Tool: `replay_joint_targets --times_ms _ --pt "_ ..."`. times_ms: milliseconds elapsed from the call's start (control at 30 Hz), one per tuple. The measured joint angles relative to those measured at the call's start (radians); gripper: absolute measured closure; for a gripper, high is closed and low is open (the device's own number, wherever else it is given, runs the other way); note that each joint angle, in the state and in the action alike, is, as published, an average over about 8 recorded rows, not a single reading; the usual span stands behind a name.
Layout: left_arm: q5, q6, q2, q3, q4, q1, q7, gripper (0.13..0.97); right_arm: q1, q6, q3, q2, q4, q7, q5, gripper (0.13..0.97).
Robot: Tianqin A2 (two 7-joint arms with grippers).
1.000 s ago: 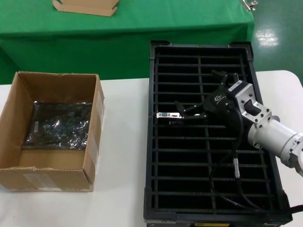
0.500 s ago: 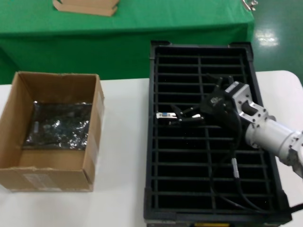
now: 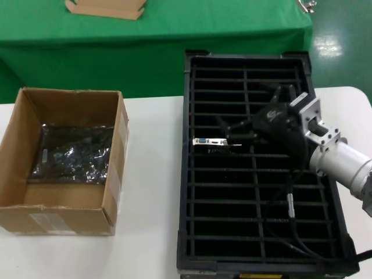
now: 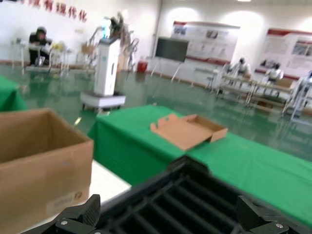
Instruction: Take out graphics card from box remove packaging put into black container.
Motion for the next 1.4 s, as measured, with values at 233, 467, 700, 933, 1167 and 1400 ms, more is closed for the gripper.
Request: replay_joint_targets --times_ms 233,467,700,933,1167,1400 --pt "0.014 -0.022 0.025 0.02 -0.095 0.036 0.023 0.132 -0.018 0.003 0.037 -0.012 0.002 -0.042 0.045 0.129" --pt "0.039 -0.076 0.042 0.048 -0.145 0.094 -0.006 0.132 -0.071 0.044 0.05 -0.01 0.043 -0.034 0.052 0.129" --pt "0.07 -0.143 0.063 0.083 -0.211 0.167 -0.042 0.132 -0.138 0.095 0.068 -0.009 0.094 -0.027 0.061 0.129" --pt "0.102 -0.211 0.085 0.118 -0.277 0.241 -0.077 0.132 -0.205 0.147 0.086 -0.007 0.145 -0.02 0.07 0.129" --pt "0.134 -0.28 0.107 0.154 -0.343 0.316 -0.114 0.132 -0.273 0.199 0.104 -0.005 0.197 -0.013 0.08 0.129" --pt "0.165 -0.347 0.129 0.189 -0.409 0.389 -0.149 0.132 -0.34 0.25 0.122 -0.003 0.248 -0.006 0.089 0.129"
